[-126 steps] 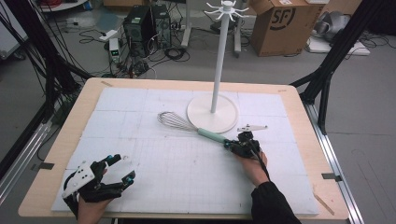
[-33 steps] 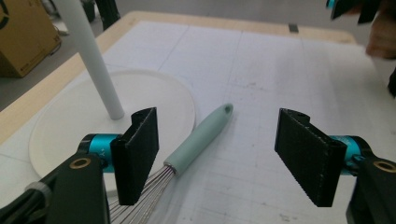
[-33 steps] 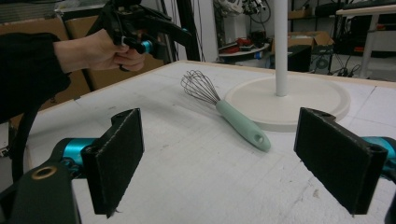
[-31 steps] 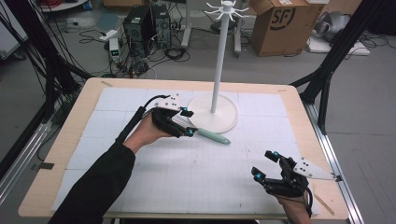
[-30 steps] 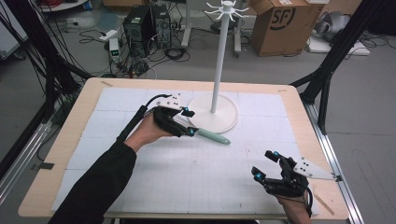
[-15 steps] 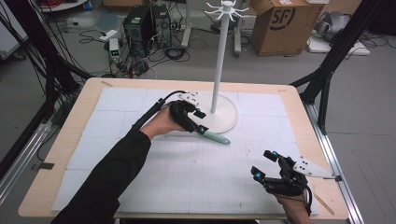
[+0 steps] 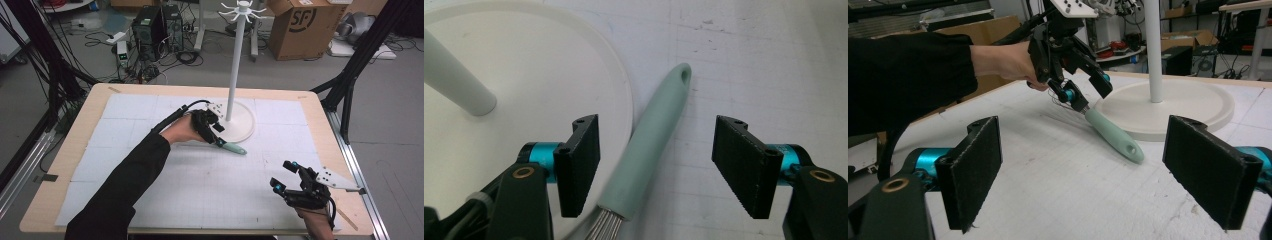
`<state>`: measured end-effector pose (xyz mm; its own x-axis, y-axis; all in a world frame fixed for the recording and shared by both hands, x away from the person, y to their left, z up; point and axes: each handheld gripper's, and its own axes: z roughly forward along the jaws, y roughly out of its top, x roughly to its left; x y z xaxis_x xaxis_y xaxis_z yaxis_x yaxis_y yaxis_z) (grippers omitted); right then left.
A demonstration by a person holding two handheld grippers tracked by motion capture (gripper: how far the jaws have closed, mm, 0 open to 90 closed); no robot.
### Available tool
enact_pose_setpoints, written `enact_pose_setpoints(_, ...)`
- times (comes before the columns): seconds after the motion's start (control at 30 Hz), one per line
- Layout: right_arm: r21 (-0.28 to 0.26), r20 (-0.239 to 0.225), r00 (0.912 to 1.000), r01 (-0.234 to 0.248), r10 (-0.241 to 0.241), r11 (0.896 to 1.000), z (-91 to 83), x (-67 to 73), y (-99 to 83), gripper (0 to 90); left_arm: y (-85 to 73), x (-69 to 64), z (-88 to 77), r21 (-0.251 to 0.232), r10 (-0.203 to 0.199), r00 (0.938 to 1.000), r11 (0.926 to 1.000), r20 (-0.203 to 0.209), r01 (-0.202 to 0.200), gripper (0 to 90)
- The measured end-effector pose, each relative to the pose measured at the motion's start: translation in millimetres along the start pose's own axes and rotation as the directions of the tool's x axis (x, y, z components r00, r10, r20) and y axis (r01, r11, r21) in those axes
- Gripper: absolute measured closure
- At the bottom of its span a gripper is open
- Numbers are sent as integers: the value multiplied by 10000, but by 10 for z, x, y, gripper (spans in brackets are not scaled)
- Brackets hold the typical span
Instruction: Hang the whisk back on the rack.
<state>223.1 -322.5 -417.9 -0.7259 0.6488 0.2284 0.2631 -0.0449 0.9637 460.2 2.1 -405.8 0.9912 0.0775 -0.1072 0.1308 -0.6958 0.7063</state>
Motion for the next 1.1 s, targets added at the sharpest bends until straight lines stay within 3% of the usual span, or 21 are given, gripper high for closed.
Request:
enact_pose_setpoints(0.07, -52, 3, 10000, 2, -2, 10000, -5, -2, 2, 153, 9, -10, 29, 94, 38, 10000, 9999, 12, -38, 367)
enact_pose_setpoints(0.2, -89, 8, 10000, -63, 63, 9999, -10, -8, 5, 153, -27, -7, 123, 818, 218, 9998, 9964, 5, -218, 371)
enact_pose_setpoints(0.53, -111, -44, 9999, -138, 138, 9998, -11, -13, 6, 153, -61, -6, 258, 1451, 253, 9992, 9890, 295, -293, 378)
enact_pose_setpoints(0.7, -160, -11, 10000, -90, 90, 9998, -17, -20, 6, 153, -56, -37, 268, 1499, 343, 9989, 9880, 314, -386, 389)
enact_pose_setpoints(0.77, -144, 17, 9999, -99, 99, 9998, -29, -24, 8, 153, -67, -52, 284, 1623, 317, 9986, 9860, 418, -381, 408)
enact_pose_setpoints(0.87, -238, 75, 9999, -108, 110, 9997, -42, -32, 11, 153, -99, -81, 339, 2167, 457, 9972, 9746, 591, -575, 438)
enact_pose_setpoints(1.1, -249, 46, 9999, -95, 97, 9996, -45, -25, 13, 153, -78, -113, 340, 2372, 559, 9980, 9695, 305, -616, 468)
